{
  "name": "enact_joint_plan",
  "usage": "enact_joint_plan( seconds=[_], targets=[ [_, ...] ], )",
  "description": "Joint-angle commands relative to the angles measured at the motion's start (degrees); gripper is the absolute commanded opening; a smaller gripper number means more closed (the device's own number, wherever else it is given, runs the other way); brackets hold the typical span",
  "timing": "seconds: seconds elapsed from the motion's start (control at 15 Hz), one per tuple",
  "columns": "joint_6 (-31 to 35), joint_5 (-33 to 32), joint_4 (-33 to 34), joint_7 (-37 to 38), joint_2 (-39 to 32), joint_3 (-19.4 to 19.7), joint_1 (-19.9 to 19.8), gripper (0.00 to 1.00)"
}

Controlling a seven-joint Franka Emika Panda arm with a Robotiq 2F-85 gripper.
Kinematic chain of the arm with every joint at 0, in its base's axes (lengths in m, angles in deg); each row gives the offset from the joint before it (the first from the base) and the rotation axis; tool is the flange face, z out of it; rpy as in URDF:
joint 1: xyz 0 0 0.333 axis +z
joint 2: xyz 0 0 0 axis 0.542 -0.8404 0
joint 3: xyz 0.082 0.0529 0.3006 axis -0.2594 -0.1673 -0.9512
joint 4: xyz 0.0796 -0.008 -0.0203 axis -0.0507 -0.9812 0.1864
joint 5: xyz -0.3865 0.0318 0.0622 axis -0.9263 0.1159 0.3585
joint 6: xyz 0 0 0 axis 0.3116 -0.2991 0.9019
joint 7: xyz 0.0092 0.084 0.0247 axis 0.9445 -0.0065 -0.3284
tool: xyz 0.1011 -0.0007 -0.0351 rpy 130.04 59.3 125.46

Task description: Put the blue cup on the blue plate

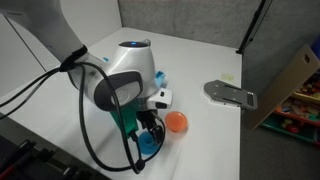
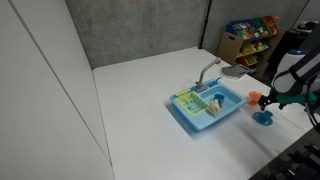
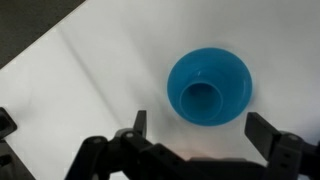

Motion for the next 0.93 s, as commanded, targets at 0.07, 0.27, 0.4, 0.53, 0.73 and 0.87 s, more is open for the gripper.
enact_joint_plan(
  seconds=[0.07, 0.27, 0.4, 0.53, 0.73, 0.87],
  targets=[
    [-3.27, 0.4, -0.35, -1.76, 5.87, 1.19, -1.7, 1.0],
    [-4.83, 0.91, 0.45, -1.96, 7.36, 1.19, -3.8, 1.0],
    [-5.77, 2.03, 1.0, -2.69, 7.97, 0.35, -6.2, 1.0],
    [-6.12, 3.2, 1.39, -3.41, 7.99, -0.06, -8.11, 1.0],
    [-6.02, 4.92, 1.65, -4.72, 7.33, -0.44, -10.83, 1.0],
    [-6.43, 6.52, 1.82, -5.81, 6.77, -1.38, -12.89, 1.0]
  ],
)
